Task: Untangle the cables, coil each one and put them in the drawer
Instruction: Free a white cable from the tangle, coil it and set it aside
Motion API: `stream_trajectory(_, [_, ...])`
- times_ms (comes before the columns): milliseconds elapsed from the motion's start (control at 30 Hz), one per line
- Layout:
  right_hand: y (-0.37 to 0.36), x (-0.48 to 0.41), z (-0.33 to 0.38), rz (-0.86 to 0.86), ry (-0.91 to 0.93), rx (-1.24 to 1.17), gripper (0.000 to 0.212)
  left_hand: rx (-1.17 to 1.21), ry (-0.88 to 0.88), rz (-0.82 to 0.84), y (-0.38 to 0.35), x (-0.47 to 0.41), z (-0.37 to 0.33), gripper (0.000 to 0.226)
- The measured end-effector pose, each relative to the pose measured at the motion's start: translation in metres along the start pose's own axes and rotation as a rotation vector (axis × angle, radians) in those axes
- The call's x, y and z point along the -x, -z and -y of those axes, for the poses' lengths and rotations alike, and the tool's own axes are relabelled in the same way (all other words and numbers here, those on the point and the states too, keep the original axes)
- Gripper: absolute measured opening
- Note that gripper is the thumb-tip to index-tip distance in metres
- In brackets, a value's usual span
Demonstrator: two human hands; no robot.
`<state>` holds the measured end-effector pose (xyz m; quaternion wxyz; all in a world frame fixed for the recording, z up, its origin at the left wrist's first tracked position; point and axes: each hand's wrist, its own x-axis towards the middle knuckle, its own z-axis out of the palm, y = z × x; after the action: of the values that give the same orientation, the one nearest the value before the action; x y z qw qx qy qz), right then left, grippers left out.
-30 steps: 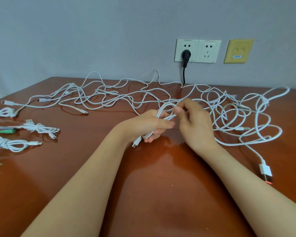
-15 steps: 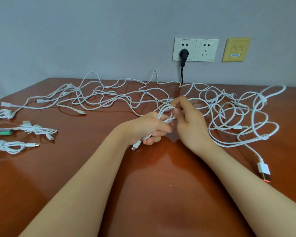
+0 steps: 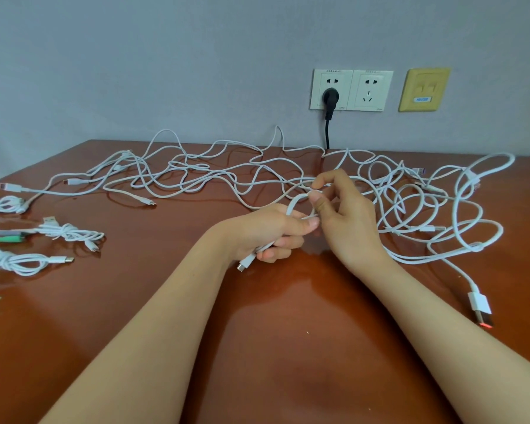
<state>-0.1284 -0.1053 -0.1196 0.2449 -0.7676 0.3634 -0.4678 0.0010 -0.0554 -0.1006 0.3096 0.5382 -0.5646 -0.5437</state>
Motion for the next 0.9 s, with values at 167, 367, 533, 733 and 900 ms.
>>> stream_trajectory(167, [0.006,0.0,0.001,-0.015,-0.133,0.155,0.018,0.108,-0.042,-0.165,0.005,-0.003,0.002,0.031])
stream_trajectory(367, [0.009,0.002,0.008,0.088,-0.14,0.444,0.02,0.296,-0.113,-0.419,0.018,-0.005,0.009,0.031])
stream_trajectory(533, [0.003,0.004,0.004,0.109,-0.039,0.241,0.015,0.171,-0.178,-0.434,0.013,-0.009,0.009,0.028])
stream_trajectory(733, [-0.002,0.005,0.001,0.153,-0.008,0.124,0.017,-0.013,-0.255,-0.472,-0.001,-0.019,0.007,0.03])
stream_trajectory(900, [-0.002,0.003,0.001,0.199,0.042,0.185,0.022,-0.058,-0.287,-0.497,-0.004,-0.02,0.006,0.023])
